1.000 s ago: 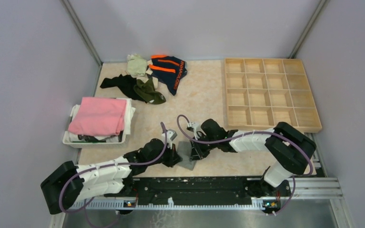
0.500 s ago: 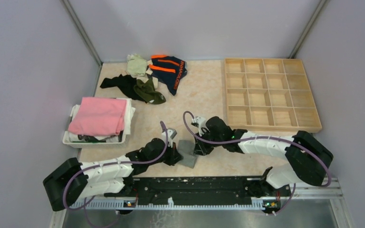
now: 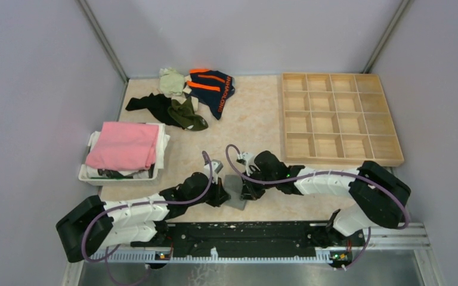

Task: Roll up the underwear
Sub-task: Roll the underwear to the center of the board.

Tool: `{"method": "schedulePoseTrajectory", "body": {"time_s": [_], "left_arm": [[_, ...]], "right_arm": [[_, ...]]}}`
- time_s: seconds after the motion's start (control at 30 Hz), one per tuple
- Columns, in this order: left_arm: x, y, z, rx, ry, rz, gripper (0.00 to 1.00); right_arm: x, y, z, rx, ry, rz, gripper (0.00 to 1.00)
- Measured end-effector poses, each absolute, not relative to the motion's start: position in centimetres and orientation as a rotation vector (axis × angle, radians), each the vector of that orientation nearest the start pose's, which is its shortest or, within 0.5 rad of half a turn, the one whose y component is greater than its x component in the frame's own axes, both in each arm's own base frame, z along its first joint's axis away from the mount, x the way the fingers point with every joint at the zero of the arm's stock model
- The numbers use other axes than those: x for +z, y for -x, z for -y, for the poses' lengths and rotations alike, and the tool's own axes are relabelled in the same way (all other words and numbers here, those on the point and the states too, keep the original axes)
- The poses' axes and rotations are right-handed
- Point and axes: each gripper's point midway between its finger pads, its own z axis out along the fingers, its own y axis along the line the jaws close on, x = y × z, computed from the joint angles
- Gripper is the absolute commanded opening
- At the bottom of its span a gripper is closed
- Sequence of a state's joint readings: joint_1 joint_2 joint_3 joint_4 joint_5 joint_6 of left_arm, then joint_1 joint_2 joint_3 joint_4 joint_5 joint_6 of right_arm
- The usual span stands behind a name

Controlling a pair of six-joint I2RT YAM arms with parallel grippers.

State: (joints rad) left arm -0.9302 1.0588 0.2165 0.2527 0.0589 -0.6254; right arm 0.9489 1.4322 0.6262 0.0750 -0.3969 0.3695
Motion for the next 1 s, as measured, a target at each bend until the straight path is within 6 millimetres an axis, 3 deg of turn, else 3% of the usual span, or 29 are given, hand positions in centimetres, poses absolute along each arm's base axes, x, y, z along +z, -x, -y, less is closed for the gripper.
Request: {"method": "schedulePoseTrajectory", "body": {"time_s": [0.13,0.33,0.47,0.6,0.83,1.0], "left_arm": [[3.5,-14.3,25.0,-0.919,-0.388,-2.288,0.0],[3.5,-14.4,25.1,-0.918,-0.389,-2.289,0.0],[3.5,-14.4,25.2,-0.916,-0.389,-2.293,0.0],[3.5,-14.5,25.2,-0.916,-0.382,-2.296,0.0],[3.4,-14.5,25.3,-0.924,-0.35,-2.309,0.0],[3.4,-14.7,25.5,-0.926,-0.33,-2.321,0.0]], "right_arm": [[2.7,-13.4,-31.3,0.948,0.928,-2.427,0.15],[2.5,-14.2,-31.1,0.851,0.957,-2.412,0.22],[3.4,-14.8,-30.7,0.762,1.003,-2.29,0.27],[5.1,-13.8,-29.9,0.722,1.074,-2.082,0.3],[8.9,-13.9,-30.2,0.65,1.141,-1.736,0.53],[8.3,-11.7,-30.8,0.551,1.312,-1.565,0.59]]}}
